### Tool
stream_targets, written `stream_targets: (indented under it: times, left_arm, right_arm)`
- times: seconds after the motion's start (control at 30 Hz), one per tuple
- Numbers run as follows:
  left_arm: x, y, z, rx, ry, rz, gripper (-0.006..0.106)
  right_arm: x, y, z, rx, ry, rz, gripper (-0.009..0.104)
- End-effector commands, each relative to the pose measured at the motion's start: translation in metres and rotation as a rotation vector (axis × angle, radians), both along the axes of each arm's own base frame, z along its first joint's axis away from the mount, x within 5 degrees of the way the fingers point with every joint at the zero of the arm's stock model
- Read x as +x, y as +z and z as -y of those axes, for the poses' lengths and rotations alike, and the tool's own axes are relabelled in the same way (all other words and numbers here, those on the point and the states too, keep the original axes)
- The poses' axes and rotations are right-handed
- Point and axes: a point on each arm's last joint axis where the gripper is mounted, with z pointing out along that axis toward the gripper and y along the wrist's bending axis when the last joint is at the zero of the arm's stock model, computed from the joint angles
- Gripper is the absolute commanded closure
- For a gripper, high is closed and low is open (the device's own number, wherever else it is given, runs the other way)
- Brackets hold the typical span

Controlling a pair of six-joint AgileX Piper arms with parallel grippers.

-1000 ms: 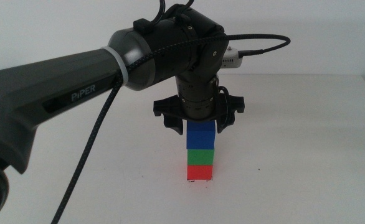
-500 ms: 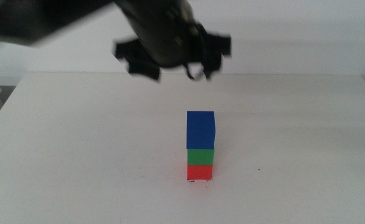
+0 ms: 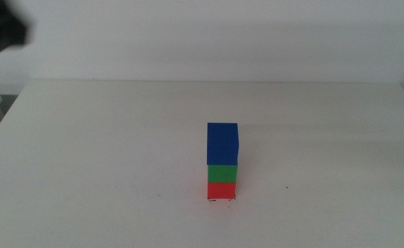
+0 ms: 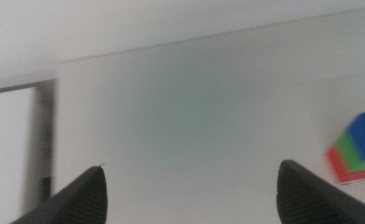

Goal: Stack red cubes first, then green, then blue cubes in a specific spot.

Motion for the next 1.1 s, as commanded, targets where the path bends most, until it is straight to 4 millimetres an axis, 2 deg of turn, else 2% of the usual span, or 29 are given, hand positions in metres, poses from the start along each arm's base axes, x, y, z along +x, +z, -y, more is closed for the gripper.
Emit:
stream_targets:
  times: [0.0,0.1,0.27,0.43,0.53,0.93,1.07]
  left_arm:
    - [-0.018,-0.016,-0.018,0.006,-0.006,0.022,0.009]
    - [-0.042,-0.033,-0.034,-0.019,0.003,0.169,0.009]
    - [-0.071,-0.063,-0.045,-0.053,0.076,0.214,0.009]
    - [-0.091,-0.064,-0.044,-0.115,0.070,0.266,0.009]
    - [-0.094,-0.061,-0.041,-0.160,0.054,0.302,0.009]
    - [-0.094,-0.056,-0.042,-0.162,0.055,0.342,0.009]
    - [-0.088,-0.072,-0.043,-0.136,0.065,0.313,0.009]
  right_arm:
    - [0.000,0.001,0.001,0.001,-0.005,0.014,0.003]
    - [0.000,0.001,0.000,0.004,-0.004,0.012,0.003]
    - [0.000,0.001,0.001,0.001,-0.006,0.015,0.003]
    - [0.000,0.001,0.001,0.001,-0.006,0.014,0.003]
    - [0.000,0.001,0.001,0.001,-0.006,0.014,0.003]
    - [0.001,-0.001,0.000,-0.003,-0.006,0.009,0.003]
    - [0.004,-0.015,-0.001,0.012,-0.015,0.055,0.003]
